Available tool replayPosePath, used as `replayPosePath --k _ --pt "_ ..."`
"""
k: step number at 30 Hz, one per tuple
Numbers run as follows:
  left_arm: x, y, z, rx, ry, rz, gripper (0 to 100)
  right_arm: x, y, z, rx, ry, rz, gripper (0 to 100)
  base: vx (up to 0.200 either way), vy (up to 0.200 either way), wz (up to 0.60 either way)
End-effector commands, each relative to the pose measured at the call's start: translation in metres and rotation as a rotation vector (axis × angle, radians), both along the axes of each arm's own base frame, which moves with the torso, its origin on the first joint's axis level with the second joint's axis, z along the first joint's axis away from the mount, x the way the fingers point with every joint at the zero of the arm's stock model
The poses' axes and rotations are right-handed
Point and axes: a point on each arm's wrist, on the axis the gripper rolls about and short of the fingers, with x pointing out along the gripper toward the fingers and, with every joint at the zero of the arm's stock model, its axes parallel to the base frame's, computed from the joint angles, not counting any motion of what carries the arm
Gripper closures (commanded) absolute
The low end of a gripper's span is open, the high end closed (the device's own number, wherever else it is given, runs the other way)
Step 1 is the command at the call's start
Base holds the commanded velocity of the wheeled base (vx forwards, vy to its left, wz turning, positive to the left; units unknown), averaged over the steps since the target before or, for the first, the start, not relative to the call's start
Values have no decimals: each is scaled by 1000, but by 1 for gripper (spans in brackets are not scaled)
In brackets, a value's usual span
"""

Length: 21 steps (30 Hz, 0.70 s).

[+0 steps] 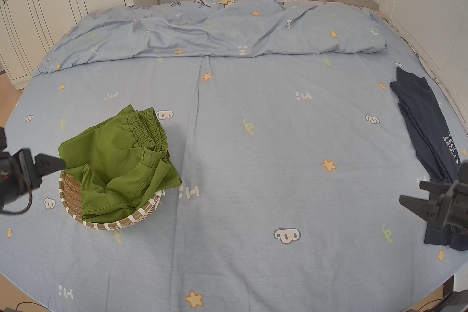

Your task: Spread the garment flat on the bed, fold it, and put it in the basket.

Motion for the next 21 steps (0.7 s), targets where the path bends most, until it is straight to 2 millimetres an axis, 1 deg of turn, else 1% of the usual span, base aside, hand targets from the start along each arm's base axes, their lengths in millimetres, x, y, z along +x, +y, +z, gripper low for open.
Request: replayPosePath --k 1,2,3,4,5,6,7,8,9,10,15,16,17,18,19,20,21 --pt "-110 17 -50 2 -265 83 0 -91 -9 -36 45 -172 -67 0 0 0 0" --pt "-124 21 -62 2 -297 109 0 -99 -9 -38 74 -176 -71 0 0 0 0" --pt "-133 23 -69 1 -331 153 0 -104 -9 -39 90 -176 -76 0 0 0 0" --pt "-133 23 -69 1 -331 153 0 -104 -9 -39 90 -176 -76 0 0 0 0" --pt "-146 24 -81 7 -368 211 0 -113 -9 -41 99 -181 -75 0 0 0 0" --pt "-146 24 -81 7 -368 211 0 -113 -9 -41 99 -181 -75 0 0 0 0" --pt "-157 24 -91 9 -415 254 0 -120 -9 -42 101 -194 -74 0 0 0 0" --pt "-157 24 -91 9 -415 254 0 -120 -9 -42 101 -194 -74 0 0 0 0" --pt "-166 24 -102 5 -458 270 0 -125 -10 -44 103 -214 -68 0 0 0 0" --pt "-169 24 -107 5 -474 261 0 -128 -10 -45 104 -224 -61 0 0 0 0" --pt "-179 22 -131 22 -534 285 0 -138 -10 -51 108 -248 -47 0 0 0 0" --pt "-177 22 -140 39 -529 289 0 -141 -10 -54 109 -252 -45 0 0 0 0" --pt "-176 22 -141 41 -529 289 0 -141 -10 -55 108 -251 -45 0 0 0 0" --pt "-172 22 -149 46 -519 285 0 -144 -11 -58 109 -260 -45 0 0 0 0" --pt "-172 22 -149 46 -519 285 0 -144 -11 -58 109 -260 -45 0 0 0 0" --pt "-168 22 -162 98 -512 244 0 -150 -11 -63 111 -285 -45 0 0 0 0" --pt "-166 22 -165 152 -511 213 0 -153 -11 -66 110 -294 -46 0 0 0 0"
